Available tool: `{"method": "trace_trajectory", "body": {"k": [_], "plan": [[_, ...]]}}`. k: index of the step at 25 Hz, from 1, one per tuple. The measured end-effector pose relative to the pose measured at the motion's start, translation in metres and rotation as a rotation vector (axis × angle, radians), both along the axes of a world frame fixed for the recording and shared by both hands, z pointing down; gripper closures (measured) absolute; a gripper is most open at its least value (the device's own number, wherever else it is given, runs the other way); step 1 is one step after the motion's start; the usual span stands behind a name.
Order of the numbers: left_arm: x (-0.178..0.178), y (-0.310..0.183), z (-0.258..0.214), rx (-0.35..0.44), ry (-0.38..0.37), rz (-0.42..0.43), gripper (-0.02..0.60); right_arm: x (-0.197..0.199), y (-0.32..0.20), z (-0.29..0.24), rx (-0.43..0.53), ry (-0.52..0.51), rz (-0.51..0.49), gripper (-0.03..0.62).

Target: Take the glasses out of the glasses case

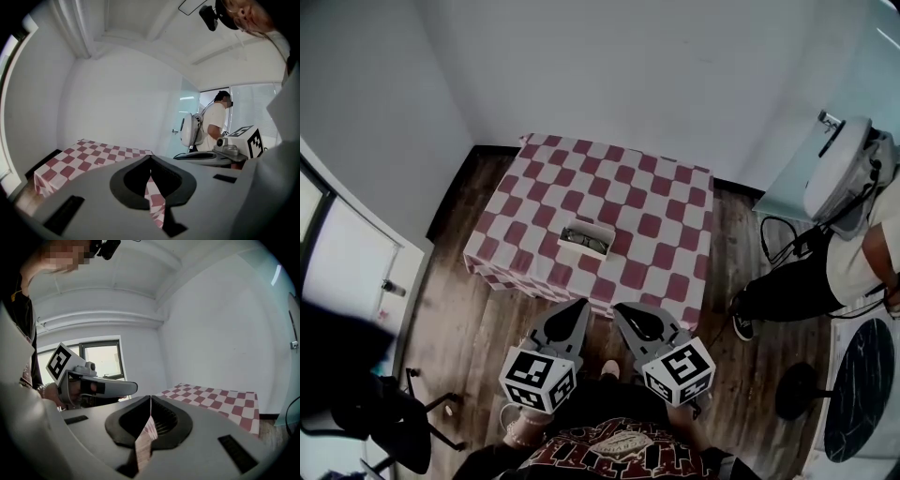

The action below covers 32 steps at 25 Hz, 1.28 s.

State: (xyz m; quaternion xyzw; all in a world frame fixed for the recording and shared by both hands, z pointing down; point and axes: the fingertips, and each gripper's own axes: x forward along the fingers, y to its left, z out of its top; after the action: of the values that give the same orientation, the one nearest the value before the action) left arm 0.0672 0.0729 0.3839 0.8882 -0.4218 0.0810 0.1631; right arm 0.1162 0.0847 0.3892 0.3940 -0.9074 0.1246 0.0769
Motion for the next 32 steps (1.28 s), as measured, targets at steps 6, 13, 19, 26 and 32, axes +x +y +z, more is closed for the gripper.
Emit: {"method": "trace_trajectory", "body": {"k": [6,13,19,26,32], "plan": [[-0.004,-0.023,0.003,-0.014,0.006,0.031,0.572,-0.004,-0.023,0.006,-0.016,0.013,0.030,0.572],[-0.023,-0.058,0.007,-0.023,-0.005,0.063,0.571,-0.021,-0.059,0.006,-0.010,0.036,0.052,0.572],[-0.047,-0.094,0.009,-0.029,0.005,0.080,0.571,-0.039,-0.093,0.010,-0.024,0.064,0.080,0.572],[-0.074,-0.135,0.012,-0.028,0.024,0.120,0.572,-0.055,-0.136,0.018,-0.031,0.087,0.137,0.572],[-0.089,-0.157,0.024,-0.053,0.015,0.162,0.572,-0.049,-0.154,0.031,-0.050,0.142,0.221,0.572]]}}
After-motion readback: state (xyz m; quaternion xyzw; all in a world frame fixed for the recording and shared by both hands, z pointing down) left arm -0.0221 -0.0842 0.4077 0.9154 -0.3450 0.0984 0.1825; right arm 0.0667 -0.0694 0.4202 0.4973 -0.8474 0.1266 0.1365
